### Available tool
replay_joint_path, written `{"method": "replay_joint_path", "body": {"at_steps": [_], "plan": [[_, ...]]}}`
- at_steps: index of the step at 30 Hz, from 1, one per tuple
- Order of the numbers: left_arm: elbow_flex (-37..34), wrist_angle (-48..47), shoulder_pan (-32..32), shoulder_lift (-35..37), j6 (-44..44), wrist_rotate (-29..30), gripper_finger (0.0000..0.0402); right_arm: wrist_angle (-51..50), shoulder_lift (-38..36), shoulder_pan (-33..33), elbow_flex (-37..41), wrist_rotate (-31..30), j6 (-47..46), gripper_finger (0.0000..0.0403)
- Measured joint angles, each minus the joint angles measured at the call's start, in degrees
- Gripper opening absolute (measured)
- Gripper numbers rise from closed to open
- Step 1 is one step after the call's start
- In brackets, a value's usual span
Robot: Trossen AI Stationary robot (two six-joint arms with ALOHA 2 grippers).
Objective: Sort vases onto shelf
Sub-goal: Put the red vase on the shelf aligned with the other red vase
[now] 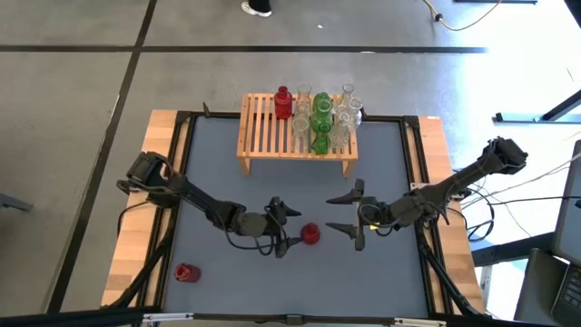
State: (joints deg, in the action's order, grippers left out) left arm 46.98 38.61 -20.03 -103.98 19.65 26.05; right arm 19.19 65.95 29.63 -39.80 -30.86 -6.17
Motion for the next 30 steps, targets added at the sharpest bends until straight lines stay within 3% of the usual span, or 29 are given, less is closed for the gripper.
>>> {"method": "replay_joint_path", "body": {"at_steps": [3,14,21,30], "plan": [[0.0,1.0,0.5,-1.3,2.5,0.3,0.0391,-0.1,0.1,0.0,0.0,0.9,-0.3,0.0279],[1.3,5.9,0.5,-7.0,-4.0,-3.6,0.0391,0.3,0.7,0.0,0.0,0.4,-1.0,0.0279],[5.7,7.7,1.5,-12.0,-6.7,-2.9,0.0389,0.3,0.7,0.0,0.0,0.4,-1.0,0.0279],[8.3,7.4,1.8,-13.1,-8.3,-2.0,0.0334,-0.1,0.7,0.0,0.0,0.4,-1.0,0.0279]]}}
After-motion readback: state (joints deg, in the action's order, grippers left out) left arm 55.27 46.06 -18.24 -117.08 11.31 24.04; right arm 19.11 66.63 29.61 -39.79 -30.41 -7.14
